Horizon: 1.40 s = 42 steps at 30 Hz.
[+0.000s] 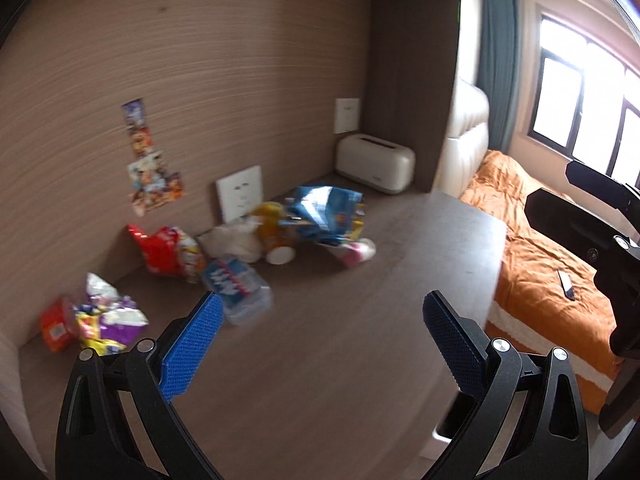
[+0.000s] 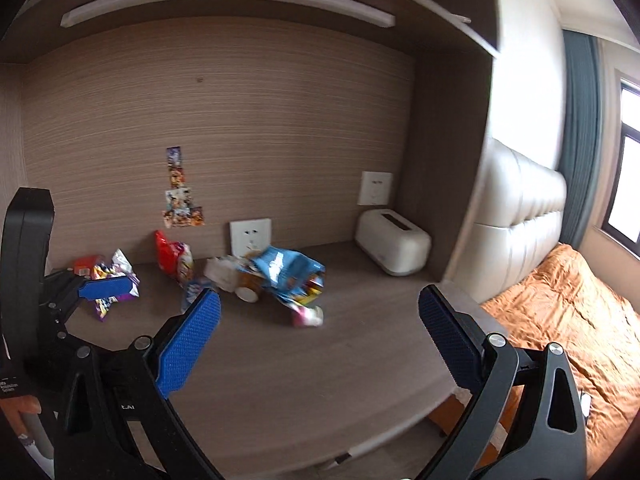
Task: Collect trash
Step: 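Move both empty tools back toward the desk, then grasp the blue-white plastic box with the left tool while the right tool grasps the blue chip bag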
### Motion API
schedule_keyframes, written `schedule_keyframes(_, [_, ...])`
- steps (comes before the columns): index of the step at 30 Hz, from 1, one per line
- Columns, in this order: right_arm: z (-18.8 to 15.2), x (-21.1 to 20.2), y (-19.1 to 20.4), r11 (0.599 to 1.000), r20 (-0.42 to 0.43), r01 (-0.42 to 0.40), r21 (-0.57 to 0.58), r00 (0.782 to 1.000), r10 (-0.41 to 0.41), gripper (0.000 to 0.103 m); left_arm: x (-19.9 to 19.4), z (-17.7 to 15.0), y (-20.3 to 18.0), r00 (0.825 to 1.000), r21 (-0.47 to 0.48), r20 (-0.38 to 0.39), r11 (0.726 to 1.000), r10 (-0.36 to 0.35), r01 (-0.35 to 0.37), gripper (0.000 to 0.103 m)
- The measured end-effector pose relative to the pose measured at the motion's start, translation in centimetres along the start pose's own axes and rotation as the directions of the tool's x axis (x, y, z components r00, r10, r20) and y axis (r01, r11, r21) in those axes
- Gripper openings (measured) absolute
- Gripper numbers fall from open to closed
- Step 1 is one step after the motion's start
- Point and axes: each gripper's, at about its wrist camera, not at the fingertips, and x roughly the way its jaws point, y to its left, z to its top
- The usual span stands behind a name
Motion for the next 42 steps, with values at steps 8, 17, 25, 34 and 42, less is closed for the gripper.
schedule_keyframes(8, [1.3, 4.1, 3.0, 0.998, -0.046, -0.069, 0.002, 0.997, 0.069, 0.099, 2.0, 0.3, 4.8, 0.998, -0.057, -0.036, 0.997, 0.047, -0.049, 0.098])
schedule_keyframes(17, [0.4, 13.0, -0.2, 0.983, -0.130, -0.183, 0.026, 0.974, 0.185, 0.099, 8.9, -0.3, 4.9, 0.984, -0.133, -0.116, 0.980, 0.134, -0.149, 0.098])
schedule_keyframes(25, [-0.4, 21.1, -3.8, 0.941, -0.139, -0.339, 0.021, 0.931, 0.338, 0.099, 14.6, -0.5, 5.2, 0.954, -0.208, -0.178, 0.938, 0.242, -0.277, 0.098])
schedule_keyframes(34, [-1.9, 27.2, -4.8, 0.871, -0.196, -0.482, 0.096, 0.849, 0.491, 0.099, 17.1, -0.9, 5.6, 0.930, -0.244, -0.210, 0.905, 0.301, -0.348, 0.098])
schedule_keyframes(42, [-2.2, 29.7, -4.6, 0.806, -0.221, -0.575, 0.141, 0.775, 0.592, 0.085, 18.9, -1.3, 6.4, 0.932, -0.287, -0.248, 0.899, 0.263, -0.330, 0.096])
